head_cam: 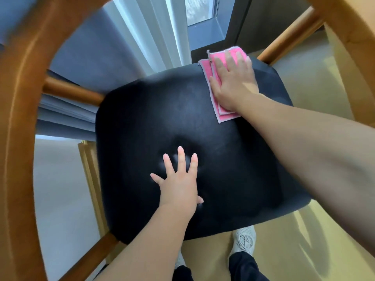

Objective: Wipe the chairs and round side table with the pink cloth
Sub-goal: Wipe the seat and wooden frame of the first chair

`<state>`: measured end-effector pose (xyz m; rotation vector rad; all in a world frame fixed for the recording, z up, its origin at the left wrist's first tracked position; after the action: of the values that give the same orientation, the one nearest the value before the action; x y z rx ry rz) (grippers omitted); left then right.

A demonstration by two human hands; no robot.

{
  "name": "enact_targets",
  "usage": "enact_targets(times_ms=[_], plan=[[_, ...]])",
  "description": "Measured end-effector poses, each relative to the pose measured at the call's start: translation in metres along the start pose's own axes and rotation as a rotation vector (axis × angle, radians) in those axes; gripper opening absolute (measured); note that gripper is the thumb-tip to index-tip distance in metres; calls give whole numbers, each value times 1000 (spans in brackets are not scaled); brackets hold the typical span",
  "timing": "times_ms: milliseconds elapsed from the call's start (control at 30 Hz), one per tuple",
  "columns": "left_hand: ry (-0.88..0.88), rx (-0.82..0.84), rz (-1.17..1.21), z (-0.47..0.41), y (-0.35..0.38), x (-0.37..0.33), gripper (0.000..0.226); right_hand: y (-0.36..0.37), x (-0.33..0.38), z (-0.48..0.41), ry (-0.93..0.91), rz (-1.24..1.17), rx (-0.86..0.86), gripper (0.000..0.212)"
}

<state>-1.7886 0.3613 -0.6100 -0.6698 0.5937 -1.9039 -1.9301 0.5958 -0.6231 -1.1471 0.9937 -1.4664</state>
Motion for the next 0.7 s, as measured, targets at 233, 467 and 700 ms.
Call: enact_targets(times_ms=[233,467,700], plan=[[-4,28,-11,0,-1,0,114,-2,-2,9,-4,-27,-36,60],[-12,24,-25,0,-3,0,114,12,-15,76,36,-30,-62,61],[-9,-40,-57,-1,-3,1,117,32,-19,179,165,-114,-95,57]])
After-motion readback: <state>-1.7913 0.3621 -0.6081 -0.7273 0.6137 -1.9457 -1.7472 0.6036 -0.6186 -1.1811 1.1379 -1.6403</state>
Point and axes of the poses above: each hand's wrist, its own z-axis away from the middle knuckle, its own y-axis out of the palm, x = y × z, the point moved 5 cm from there along -z, towards the middle knuckle, and after that the axes turned 14 degrees about -y, right-handed, at the moved point
